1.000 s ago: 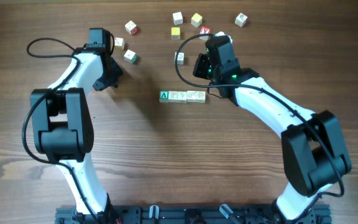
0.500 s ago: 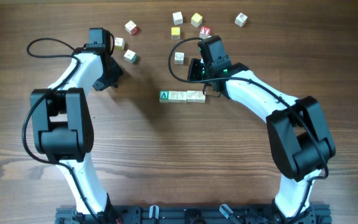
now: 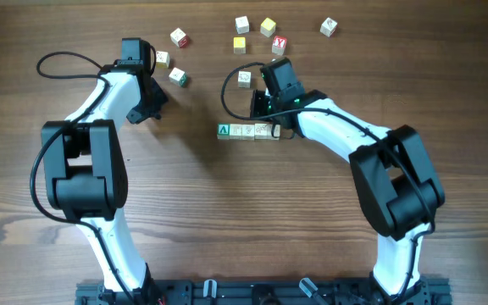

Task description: Form a horizontal line

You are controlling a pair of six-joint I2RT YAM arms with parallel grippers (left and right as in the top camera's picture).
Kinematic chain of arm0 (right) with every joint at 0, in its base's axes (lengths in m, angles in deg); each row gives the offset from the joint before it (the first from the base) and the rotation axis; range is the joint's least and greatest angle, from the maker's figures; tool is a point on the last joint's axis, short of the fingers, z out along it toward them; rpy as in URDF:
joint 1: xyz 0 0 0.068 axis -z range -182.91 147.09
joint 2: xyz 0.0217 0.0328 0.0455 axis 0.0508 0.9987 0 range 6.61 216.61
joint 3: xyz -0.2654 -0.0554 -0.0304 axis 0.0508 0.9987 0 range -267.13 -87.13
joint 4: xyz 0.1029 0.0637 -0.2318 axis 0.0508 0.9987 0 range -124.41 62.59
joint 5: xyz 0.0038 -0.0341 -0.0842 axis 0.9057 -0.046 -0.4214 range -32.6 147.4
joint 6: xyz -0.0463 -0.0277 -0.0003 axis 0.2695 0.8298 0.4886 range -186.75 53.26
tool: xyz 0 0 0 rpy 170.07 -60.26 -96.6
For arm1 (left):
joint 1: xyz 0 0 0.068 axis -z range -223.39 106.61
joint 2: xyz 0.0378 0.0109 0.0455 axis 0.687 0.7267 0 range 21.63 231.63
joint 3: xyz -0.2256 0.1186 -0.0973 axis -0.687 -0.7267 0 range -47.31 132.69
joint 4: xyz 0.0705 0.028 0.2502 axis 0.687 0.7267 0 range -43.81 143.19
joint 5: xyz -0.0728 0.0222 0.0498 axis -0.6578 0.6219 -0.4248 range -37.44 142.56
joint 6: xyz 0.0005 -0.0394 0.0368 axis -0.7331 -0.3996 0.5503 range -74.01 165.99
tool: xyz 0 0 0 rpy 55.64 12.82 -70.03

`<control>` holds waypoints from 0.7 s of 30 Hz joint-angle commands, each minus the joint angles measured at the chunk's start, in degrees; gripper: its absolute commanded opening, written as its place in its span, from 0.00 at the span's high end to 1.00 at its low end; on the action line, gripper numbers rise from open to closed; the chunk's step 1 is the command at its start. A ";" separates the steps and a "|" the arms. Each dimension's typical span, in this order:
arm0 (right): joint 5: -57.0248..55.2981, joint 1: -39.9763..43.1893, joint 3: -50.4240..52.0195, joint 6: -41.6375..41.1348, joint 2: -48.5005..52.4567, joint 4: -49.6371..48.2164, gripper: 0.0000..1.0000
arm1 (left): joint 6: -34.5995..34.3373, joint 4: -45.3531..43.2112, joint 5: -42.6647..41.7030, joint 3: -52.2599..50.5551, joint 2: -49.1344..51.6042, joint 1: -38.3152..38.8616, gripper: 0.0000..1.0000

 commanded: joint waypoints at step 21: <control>-0.83 -0.70 -1.51 0.35 -2.21 2.84 0.96 | -0.55 -0.22 -0.50 -0.07 0.76 0.07 0.91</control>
